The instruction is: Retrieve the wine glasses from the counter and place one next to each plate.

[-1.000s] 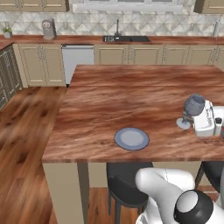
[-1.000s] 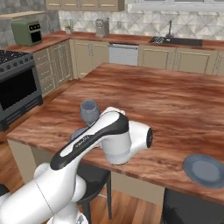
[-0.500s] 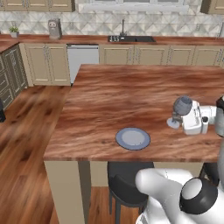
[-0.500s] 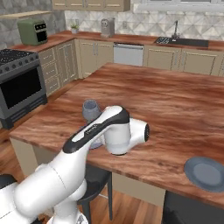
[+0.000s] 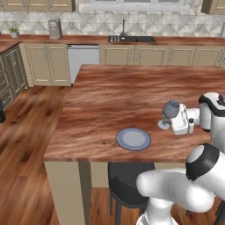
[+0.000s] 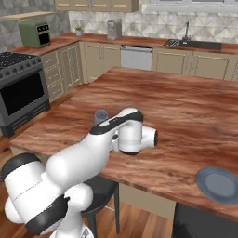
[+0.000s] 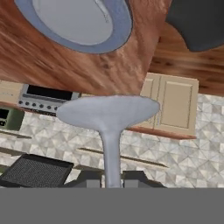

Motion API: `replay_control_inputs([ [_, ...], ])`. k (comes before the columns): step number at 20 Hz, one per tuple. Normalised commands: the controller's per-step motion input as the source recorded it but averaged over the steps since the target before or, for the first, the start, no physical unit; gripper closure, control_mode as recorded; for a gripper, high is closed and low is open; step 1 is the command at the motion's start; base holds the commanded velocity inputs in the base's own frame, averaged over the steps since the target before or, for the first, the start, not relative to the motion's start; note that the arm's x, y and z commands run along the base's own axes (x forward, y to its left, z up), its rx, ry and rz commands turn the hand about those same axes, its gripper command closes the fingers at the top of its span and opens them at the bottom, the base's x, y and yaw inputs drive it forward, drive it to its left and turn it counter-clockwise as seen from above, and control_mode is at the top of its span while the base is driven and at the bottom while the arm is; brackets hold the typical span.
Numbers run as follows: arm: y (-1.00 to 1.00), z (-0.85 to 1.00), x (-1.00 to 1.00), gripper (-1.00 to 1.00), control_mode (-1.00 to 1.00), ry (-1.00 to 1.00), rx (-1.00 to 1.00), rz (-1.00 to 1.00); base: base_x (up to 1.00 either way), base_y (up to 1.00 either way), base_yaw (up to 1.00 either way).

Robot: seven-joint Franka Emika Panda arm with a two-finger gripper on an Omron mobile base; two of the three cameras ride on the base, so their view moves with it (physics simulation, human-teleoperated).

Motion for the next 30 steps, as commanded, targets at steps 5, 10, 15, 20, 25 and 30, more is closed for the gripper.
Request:
replay_control_inputs([
  [5, -0.12, -0.49, 0.75, 1.0, -1.0, 0.04, 0.0, 0.0, 0.0, 0.0, 0.0],
  [10, -0.11, -0.48, 0.63, 1.0, -1.0, 0.03, 0.0, 0.0, 0.0, 0.0, 0.0],
  [15, -0.21, -0.45, 0.52, 1.0, -1.0, 0.0, 0.0, 0.0, 0.0, 0.0, 0.0],
  [20, -0.27, -0.37, 0.4, 1.0, -1.0, 0.03, 0.0, 0.02, 0.0, 0.0, 0.0],
  [25, -0.05, -0.37, 0.15, 1.0, -1.0, 0.02, 0.0, 0.0, 0.0, 0.0, 0.0],
  [30, 0.0, -0.45, 0.03, 1.0, -1.0, 0.01, -0.02, 0.0, 0.0, 0.0, 0.0],
])
